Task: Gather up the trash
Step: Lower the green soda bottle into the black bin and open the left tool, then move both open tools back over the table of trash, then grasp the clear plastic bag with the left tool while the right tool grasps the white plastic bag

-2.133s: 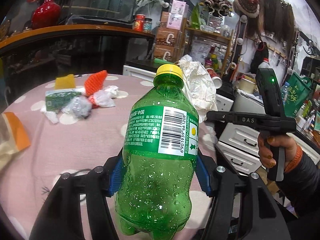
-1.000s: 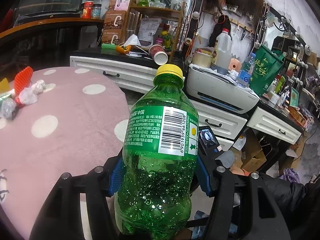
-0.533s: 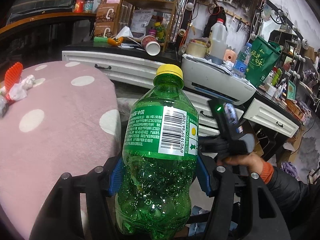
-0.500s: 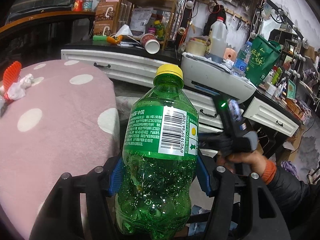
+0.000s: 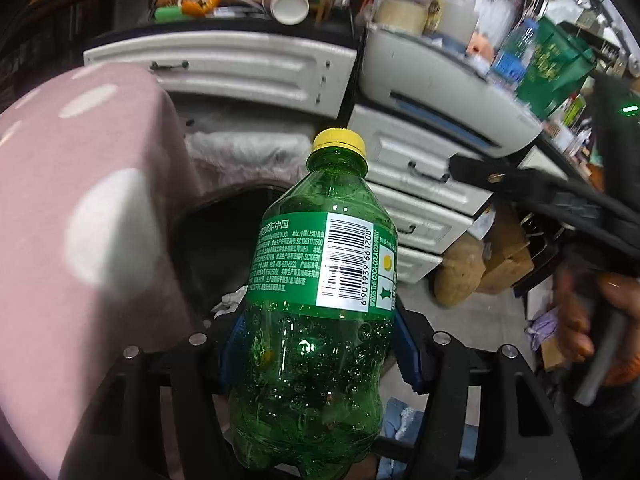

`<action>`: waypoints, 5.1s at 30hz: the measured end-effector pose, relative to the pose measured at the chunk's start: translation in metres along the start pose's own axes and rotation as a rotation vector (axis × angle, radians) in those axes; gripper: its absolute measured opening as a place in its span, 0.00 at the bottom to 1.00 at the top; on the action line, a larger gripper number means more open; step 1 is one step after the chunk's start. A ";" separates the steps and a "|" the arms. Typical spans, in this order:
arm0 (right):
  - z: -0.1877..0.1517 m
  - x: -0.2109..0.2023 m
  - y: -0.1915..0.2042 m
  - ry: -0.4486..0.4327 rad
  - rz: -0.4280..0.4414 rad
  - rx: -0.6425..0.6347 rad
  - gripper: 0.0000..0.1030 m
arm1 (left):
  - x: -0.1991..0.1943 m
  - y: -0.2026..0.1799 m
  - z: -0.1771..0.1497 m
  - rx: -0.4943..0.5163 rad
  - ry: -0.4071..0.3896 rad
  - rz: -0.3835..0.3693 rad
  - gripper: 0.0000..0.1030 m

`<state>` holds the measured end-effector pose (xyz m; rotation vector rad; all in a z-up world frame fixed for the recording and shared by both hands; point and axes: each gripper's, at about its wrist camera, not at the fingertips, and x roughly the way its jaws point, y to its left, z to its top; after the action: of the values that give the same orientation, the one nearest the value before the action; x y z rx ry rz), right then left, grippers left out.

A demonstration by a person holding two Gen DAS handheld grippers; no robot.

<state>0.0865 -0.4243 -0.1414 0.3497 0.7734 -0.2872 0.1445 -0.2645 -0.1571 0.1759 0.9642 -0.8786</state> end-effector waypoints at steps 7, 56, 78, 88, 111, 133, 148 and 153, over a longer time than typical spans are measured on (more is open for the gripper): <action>-0.004 -0.001 -0.008 0.007 0.023 0.036 0.77 | 0.055 0.001 -0.001 -0.041 0.138 0.033 0.59; 0.007 -0.005 0.101 0.021 0.213 -0.174 0.88 | -0.171 0.053 -0.036 -0.012 -0.220 0.235 0.95; 0.000 0.011 0.285 0.102 0.456 -0.476 0.89 | -0.238 0.208 -0.101 -0.338 -0.238 0.503 0.95; 0.020 0.030 0.345 0.118 0.499 -0.536 0.89 | -0.243 0.253 -0.053 -0.265 -0.245 0.529 0.95; 0.040 0.080 0.356 0.186 0.455 -0.547 0.89 | -0.171 0.330 0.013 -0.291 -0.159 0.569 0.49; 0.067 0.147 0.465 0.251 0.554 -0.650 0.77 | -0.258 0.258 -0.050 -0.318 -0.386 0.510 0.46; 0.064 0.182 0.498 0.245 0.461 -0.742 0.05 | -0.250 0.264 -0.078 -0.403 -0.381 0.466 0.46; 0.055 0.163 0.483 0.254 0.508 -0.714 0.03 | -0.250 0.257 -0.080 -0.395 -0.377 0.468 0.46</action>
<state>0.4141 -0.0306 -0.1256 -0.1055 0.9514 0.5175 0.2117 0.0863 -0.0712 -0.1004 0.6824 -0.2654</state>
